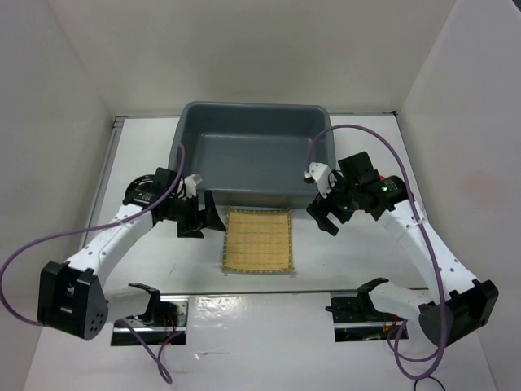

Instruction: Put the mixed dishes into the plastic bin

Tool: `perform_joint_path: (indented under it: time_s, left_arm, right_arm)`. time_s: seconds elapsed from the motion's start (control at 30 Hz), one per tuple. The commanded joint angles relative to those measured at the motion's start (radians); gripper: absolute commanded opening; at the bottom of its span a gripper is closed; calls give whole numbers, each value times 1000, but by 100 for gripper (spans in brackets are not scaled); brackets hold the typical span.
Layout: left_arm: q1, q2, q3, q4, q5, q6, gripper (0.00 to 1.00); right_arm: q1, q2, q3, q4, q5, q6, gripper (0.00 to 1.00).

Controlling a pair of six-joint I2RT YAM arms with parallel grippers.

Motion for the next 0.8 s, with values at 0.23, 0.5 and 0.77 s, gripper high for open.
perform_joint_path:
  time_s: [0.23,0.5,0.77]
  left_arm:
    - [-28,250,141,109,-65,-95,95]
    - [-28,447,260,120,-75,-55,96]
    - [-6,577,382,101,-98,-13,96]
  right_arm:
    - [55,113,-76,332,59,-32,93]
    - [55,334,17,460,121,-13,82]
    - [-17,498,158,541,152,-13,81]
